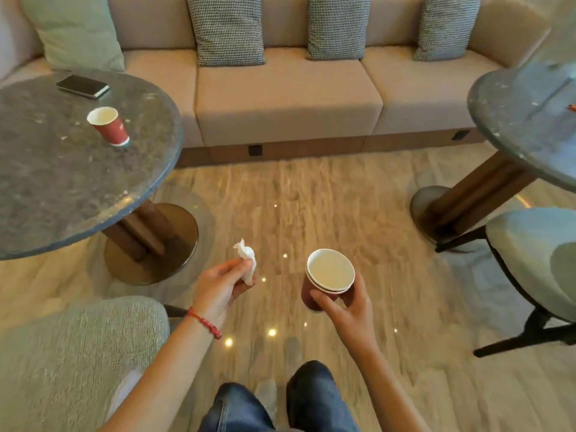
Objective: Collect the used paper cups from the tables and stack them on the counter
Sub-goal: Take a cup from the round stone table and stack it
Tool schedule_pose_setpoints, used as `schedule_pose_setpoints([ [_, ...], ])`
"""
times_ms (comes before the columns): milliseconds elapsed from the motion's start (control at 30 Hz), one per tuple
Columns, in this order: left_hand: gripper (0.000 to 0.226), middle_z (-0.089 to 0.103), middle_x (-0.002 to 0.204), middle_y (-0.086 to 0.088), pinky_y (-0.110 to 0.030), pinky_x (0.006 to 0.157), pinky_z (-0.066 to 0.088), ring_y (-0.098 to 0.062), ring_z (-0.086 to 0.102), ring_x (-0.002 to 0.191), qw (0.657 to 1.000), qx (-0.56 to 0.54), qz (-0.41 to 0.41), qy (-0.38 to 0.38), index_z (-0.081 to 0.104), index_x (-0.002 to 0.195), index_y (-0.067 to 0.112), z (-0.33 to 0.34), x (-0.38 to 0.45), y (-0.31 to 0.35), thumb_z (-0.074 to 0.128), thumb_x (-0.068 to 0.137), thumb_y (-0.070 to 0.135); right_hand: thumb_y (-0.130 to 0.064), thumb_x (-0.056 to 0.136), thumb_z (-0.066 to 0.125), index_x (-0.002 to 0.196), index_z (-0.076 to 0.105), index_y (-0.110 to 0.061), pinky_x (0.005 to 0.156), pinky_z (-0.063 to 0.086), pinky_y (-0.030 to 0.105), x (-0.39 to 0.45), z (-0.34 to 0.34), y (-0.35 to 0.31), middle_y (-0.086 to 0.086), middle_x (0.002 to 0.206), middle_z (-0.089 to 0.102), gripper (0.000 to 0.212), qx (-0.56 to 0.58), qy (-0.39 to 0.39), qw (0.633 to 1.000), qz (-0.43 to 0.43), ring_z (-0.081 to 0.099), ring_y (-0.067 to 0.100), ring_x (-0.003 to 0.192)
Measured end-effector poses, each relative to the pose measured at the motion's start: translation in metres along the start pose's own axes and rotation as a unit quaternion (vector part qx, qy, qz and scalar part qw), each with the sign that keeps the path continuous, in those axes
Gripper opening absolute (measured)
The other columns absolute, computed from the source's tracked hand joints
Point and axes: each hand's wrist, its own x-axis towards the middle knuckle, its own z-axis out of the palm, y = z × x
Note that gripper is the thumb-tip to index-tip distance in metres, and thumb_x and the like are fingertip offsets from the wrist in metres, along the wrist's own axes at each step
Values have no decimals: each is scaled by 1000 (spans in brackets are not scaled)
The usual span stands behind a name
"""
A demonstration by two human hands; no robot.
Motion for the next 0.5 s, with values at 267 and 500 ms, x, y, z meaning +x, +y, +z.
schedule_pose_setpoints([
  [267, 19, 68, 62, 0, -22, 57, 54, -10, 64, 65, 999, -24, 8, 37, 71, 58, 13, 45, 100, 48, 70, 77, 12, -10, 68, 82, 110, 54, -34, 81, 50, 15, 141, 21, -25, -21, 104, 65, 56, 16, -34, 999, -15, 62, 1, 99],
  [500, 10, 70, 70, -6, -21, 55, 54, -15, 65, 71, 992, -73, 16, 102, 71, 72, 5, 84, 176, 108, 67, 80, 9, -14, 67, 84, 113, 51, -38, 81, 50, 14, 273, 37, -60, -25, 106, 64, 62, -9, -108, 993, -37, 61, -2, 100],
])
